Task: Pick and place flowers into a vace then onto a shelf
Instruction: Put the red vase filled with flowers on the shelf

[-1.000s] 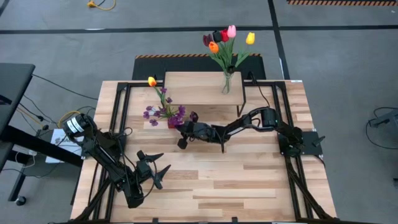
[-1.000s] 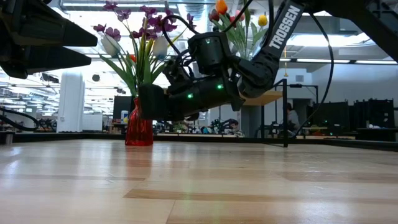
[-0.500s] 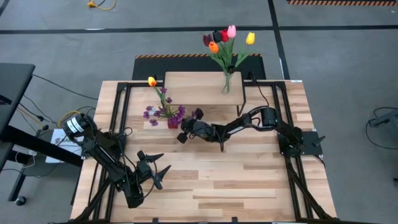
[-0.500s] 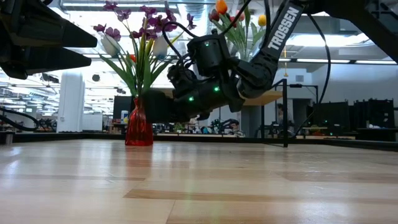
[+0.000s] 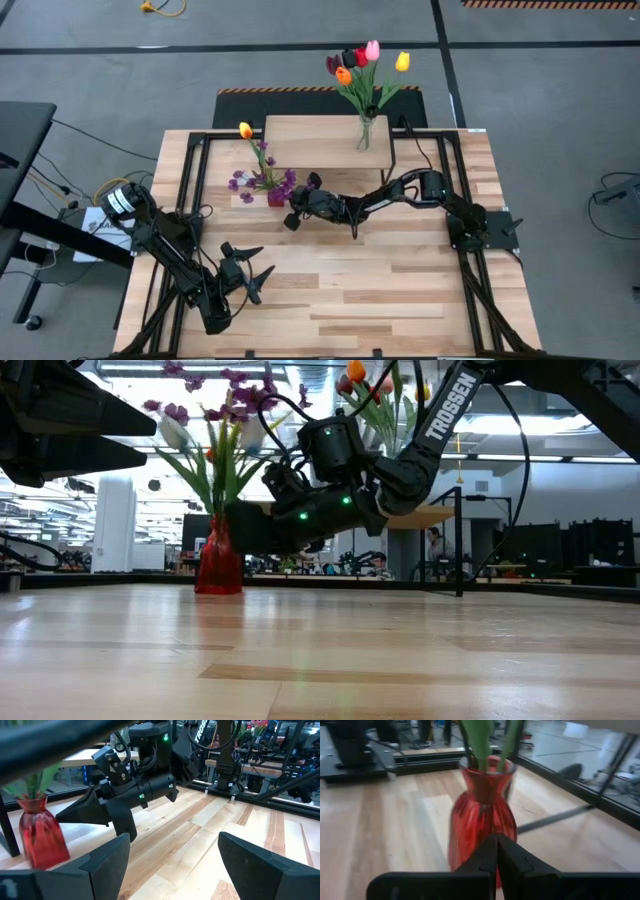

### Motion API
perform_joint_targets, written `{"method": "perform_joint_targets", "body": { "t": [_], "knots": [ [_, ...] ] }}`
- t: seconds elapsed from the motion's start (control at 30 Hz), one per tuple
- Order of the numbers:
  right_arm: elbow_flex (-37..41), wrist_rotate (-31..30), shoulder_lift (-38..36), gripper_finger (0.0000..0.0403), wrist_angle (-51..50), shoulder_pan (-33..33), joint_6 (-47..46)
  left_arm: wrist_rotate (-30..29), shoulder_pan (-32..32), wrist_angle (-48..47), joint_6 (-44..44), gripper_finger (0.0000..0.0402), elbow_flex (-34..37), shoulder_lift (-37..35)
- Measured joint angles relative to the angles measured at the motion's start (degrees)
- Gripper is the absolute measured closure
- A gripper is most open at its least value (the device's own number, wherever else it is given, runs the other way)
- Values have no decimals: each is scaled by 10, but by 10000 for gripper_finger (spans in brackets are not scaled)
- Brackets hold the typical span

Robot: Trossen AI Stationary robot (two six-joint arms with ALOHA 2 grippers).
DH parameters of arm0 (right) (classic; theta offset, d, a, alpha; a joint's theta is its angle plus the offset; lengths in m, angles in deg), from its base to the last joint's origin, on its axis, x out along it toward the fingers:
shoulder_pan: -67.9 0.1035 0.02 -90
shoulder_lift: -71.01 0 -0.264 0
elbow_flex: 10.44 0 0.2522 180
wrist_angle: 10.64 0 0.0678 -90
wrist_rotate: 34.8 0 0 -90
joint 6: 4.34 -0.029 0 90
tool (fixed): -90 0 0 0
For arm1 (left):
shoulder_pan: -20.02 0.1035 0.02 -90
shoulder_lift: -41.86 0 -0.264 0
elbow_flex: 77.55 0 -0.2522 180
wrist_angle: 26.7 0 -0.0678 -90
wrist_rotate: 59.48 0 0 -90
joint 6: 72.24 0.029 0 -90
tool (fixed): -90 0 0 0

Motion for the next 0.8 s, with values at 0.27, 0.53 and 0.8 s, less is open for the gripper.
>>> {"method": "perform_joint_targets", "body": {
  "t": [0.27,0.53,0.8],
  "knots": [
    [-21,5,0,403,-21,19,20,1,0,1,0,108,0,0],
    [-21,19,0,403,-38,32,21,5,0,2,0,108,0,0],
    [-21,-78,0,403,-42,27,37,8,0,3,0,108,0,0]
  ]
}}
